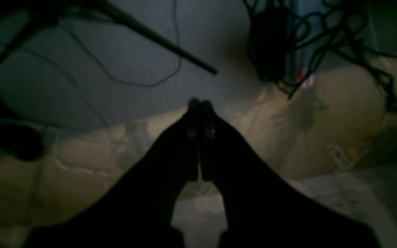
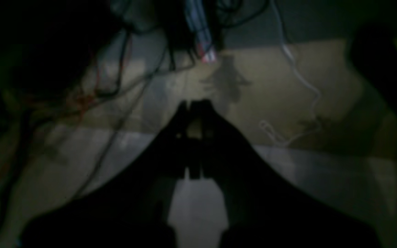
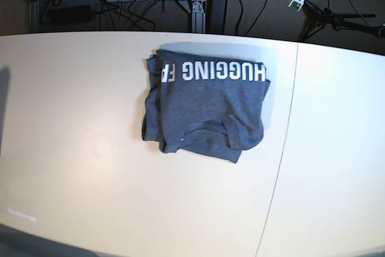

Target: Fold the T-shirt properly

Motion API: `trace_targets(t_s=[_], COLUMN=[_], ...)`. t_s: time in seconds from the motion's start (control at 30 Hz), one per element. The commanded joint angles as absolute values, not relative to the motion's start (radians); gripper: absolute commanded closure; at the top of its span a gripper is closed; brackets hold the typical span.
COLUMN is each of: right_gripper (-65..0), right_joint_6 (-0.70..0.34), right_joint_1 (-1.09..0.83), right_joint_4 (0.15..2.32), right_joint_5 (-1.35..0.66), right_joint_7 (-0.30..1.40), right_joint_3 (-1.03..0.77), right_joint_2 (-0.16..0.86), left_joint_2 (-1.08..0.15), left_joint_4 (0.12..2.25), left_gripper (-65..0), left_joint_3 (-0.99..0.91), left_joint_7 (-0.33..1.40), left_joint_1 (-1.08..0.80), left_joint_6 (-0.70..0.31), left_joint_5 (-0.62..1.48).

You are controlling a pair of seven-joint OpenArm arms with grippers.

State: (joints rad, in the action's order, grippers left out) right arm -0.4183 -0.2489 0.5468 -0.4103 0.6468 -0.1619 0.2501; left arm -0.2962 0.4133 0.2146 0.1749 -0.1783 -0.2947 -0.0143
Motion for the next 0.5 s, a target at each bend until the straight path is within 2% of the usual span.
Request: trace_targets(t_s=[0.0,0.23,0.47], right_gripper=[0.0,0.0,0.0], right_joint_6=[-0.422,-0.422,-0.423], right_joint_1=[-0.223,-0.155,-0.158], right_joint_4=[0.524,0.508,0.521], right_joint_5=[-0.405,-0.382,-0.355], right_joint_7=[0.651,0.696,0.694], right_joint_3=[-0.166,-0.167,-0.167], right_joint_2=[0.252,0.187,0.150], left_joint_2=[-0.295,-0.254,-0.255], left_joint_4=[0.399,0.432,0.447], left_gripper=[0.0,0.0,0.0], left_joint_3=[0.241,0.379,0.395], left_joint_7=[0.177,0.186,0.203], left_joint_1=[-0.164,-0.128,-0.134], left_joint_6=[-0.288,-0.288,-0.288], left_joint_5=[-0.014,0.038,0.064])
